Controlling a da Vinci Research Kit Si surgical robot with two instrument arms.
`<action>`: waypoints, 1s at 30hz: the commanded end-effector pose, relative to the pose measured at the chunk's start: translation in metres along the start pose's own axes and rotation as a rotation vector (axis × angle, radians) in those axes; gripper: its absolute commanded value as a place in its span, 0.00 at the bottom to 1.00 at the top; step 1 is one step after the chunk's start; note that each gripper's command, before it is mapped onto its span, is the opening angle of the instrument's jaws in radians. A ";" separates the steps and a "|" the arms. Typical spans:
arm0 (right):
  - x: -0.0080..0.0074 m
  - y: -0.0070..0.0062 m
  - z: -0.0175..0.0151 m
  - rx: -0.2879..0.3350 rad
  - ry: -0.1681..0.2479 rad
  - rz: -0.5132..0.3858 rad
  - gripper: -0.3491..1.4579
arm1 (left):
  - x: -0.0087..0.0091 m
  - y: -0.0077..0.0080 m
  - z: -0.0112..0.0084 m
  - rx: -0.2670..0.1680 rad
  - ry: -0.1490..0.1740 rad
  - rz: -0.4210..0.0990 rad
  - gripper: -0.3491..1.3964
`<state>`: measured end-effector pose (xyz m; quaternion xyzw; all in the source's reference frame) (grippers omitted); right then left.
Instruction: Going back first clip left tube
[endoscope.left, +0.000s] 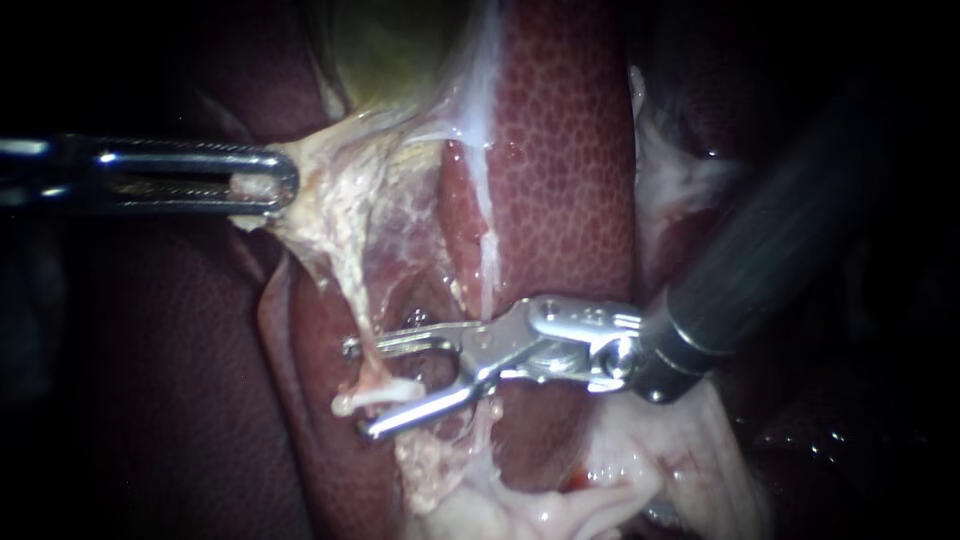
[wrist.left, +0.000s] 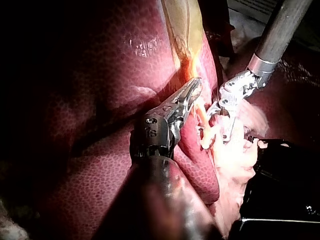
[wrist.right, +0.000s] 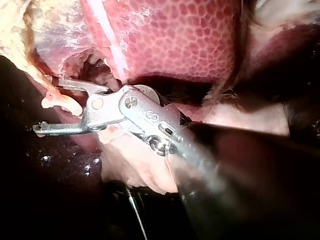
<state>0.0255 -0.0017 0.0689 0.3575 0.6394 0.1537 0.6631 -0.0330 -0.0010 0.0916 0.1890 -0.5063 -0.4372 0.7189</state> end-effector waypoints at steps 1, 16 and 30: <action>0.0000 -0.0002 -0.0002 0.003 0.000 0.001 0.52 | 0.0000 0.0000 0.0000 0.000 0.000 0.000 0.00; 0.0038 -0.0028 -0.0101 -0.022 -0.041 -0.047 0.52 | 0.0001 0.0003 -0.0004 0.002 0.001 0.001 0.00; 0.0103 -0.0068 -0.0183 -0.071 -0.106 -0.138 0.52 | 0.0002 0.0003 0.0001 0.000 0.000 0.001 0.00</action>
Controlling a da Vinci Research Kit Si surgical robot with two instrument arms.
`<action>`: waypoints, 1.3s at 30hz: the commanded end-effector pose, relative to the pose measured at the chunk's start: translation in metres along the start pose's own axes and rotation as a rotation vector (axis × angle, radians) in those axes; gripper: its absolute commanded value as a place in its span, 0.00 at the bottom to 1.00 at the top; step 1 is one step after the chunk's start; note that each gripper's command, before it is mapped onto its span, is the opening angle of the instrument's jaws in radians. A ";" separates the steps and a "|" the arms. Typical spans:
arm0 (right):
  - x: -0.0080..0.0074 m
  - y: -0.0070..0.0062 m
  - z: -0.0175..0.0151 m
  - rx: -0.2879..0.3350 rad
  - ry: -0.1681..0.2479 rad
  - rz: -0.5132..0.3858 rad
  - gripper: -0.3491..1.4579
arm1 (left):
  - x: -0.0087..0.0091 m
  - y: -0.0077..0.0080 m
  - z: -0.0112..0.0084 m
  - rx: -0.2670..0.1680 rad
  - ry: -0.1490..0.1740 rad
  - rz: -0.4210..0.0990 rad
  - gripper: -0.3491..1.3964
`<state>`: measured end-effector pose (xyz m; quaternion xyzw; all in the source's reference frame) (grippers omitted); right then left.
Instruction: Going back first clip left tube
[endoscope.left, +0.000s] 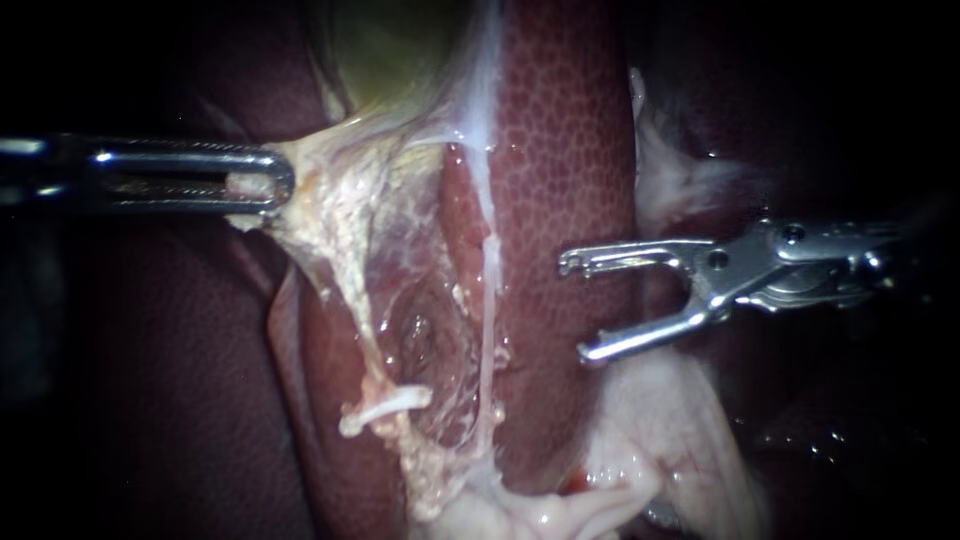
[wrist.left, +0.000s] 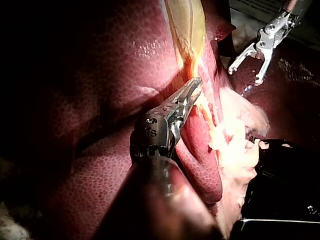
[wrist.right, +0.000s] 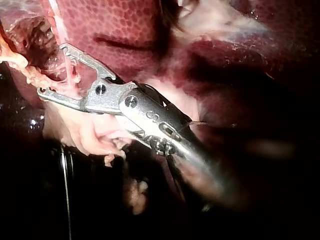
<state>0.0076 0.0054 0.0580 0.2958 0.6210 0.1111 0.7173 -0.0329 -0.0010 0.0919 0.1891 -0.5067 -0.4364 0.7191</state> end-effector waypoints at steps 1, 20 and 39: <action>0.0001 -0.0001 0.0000 0.000 -0.001 -0.007 0.52 | 0.0002 0.0000 0.0002 -0.002 -0.001 0.001 0.00; 0.0000 -0.0004 0.0003 -0.023 0.001 -0.008 0.52 | 0.0052 0.0032 0.0090 0.012 0.021 0.030 0.00; 0.0003 -0.0006 0.0004 -0.023 0.001 -0.008 0.52 | 0.0065 0.0033 0.0109 0.023 0.031 0.038 0.00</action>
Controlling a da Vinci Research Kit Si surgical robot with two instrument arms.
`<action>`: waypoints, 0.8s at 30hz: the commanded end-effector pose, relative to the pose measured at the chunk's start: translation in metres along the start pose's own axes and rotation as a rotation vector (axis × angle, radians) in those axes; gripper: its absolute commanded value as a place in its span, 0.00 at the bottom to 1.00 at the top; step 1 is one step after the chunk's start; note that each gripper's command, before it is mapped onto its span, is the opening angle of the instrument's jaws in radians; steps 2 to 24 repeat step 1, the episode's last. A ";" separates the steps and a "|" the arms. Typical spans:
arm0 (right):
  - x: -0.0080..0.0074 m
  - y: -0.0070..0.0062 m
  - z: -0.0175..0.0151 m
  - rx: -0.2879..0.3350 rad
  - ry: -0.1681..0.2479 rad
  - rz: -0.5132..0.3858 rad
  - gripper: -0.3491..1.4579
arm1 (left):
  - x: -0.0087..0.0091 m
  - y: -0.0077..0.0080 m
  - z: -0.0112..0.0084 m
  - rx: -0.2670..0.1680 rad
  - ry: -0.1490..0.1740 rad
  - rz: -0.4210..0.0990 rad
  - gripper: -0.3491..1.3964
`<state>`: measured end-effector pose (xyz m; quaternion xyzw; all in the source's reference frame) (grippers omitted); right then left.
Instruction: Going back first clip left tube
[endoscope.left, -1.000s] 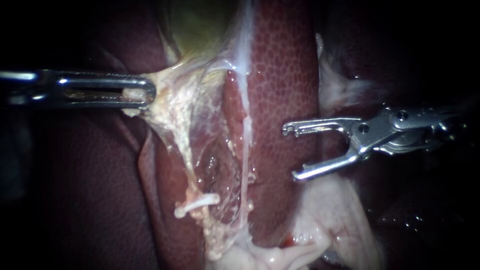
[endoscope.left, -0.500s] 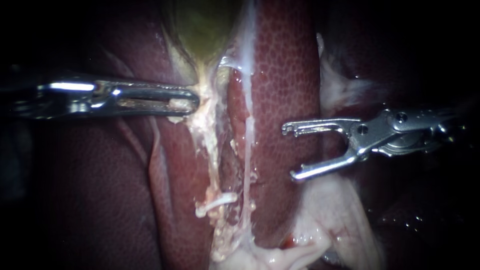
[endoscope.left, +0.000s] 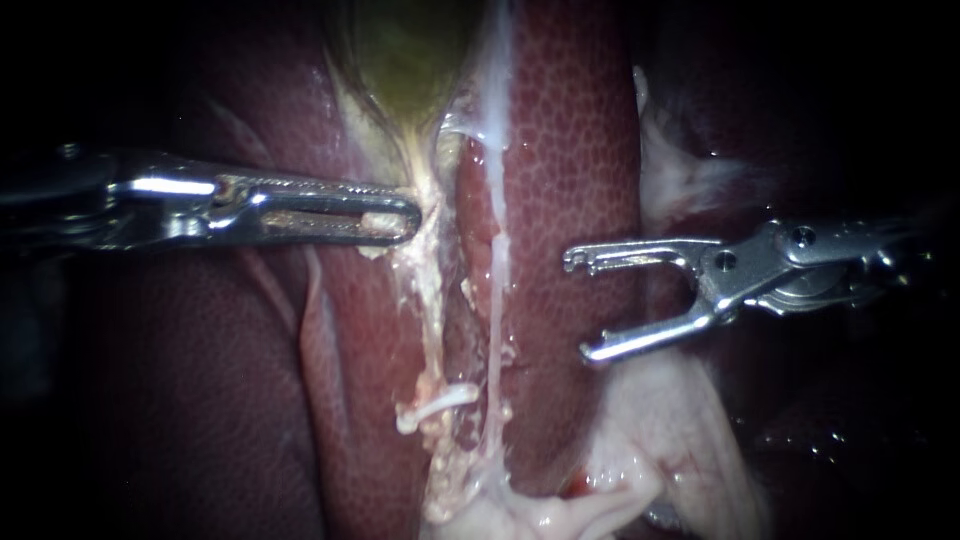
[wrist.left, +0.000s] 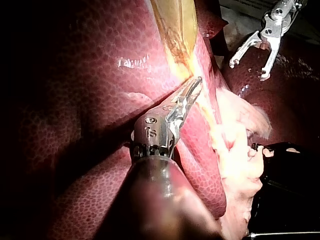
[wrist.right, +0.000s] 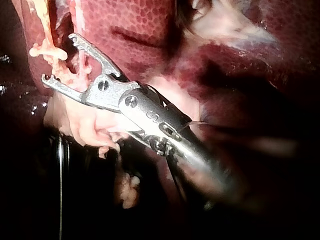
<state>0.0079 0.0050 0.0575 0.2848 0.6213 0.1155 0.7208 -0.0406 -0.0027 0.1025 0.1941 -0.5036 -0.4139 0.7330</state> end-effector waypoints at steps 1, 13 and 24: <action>0.0000 0.0000 0.0000 0.000 0.000 0.000 0.52 | 0.0000 0.0001 -0.0001 0.001 0.000 0.000 0.00; 0.0000 0.0000 0.0000 0.000 0.000 0.000 0.52 | 0.0000 0.0001 -0.0001 0.001 0.000 0.000 0.00; 0.0000 0.0000 0.0000 0.000 0.000 0.000 0.52 | 0.0000 0.0001 -0.0001 0.001 0.000 0.000 0.00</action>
